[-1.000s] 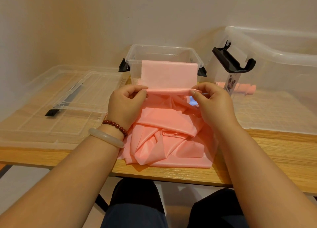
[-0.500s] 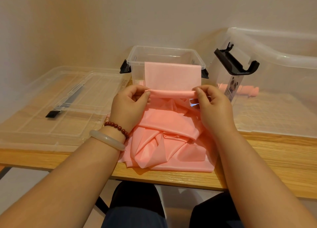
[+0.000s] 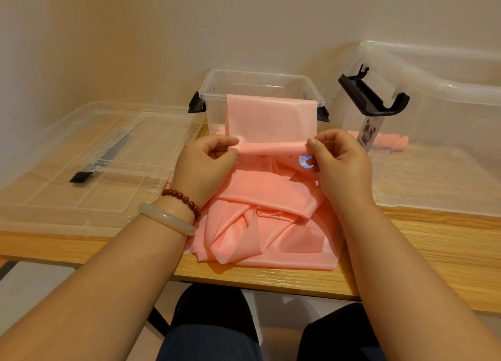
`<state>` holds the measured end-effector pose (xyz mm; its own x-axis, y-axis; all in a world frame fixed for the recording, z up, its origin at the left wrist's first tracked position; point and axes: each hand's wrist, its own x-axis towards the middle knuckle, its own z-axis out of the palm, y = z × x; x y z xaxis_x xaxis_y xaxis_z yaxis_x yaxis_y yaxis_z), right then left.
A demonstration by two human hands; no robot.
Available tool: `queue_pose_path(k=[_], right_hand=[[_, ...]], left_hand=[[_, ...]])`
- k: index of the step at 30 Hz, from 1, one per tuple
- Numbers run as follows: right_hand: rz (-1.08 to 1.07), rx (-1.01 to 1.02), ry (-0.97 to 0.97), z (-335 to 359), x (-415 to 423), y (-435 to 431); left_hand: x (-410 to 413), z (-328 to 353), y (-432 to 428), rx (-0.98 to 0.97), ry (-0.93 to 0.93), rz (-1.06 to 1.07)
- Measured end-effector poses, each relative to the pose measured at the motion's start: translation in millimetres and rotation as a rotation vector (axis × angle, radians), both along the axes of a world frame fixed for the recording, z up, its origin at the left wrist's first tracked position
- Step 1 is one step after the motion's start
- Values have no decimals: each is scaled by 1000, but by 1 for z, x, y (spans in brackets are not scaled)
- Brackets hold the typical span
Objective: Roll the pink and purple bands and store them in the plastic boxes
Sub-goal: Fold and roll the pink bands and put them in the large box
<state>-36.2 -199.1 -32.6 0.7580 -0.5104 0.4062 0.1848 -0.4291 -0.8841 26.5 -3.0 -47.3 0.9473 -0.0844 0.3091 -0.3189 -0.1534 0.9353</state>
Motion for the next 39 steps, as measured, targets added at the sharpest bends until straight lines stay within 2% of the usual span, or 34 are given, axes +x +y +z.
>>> queue_pose_path(k=[5,11,22,28,39], right_hand=[[43,-18,63,-2,-1,-3],[-21,-101,9,-2,1,-3],[44,-23,-32,-3,0,-3],[47,6,-25,-3,2,-4],[55,-71,8,-7,5,-6]], left_hand=[[-1,2,0,-19,-30,3],[2,1,0,10,-58,16],[0,3,0,-29,-74,10],[-3,5,1,17,-92,9],[-2,4,1,39,-98,-25]])
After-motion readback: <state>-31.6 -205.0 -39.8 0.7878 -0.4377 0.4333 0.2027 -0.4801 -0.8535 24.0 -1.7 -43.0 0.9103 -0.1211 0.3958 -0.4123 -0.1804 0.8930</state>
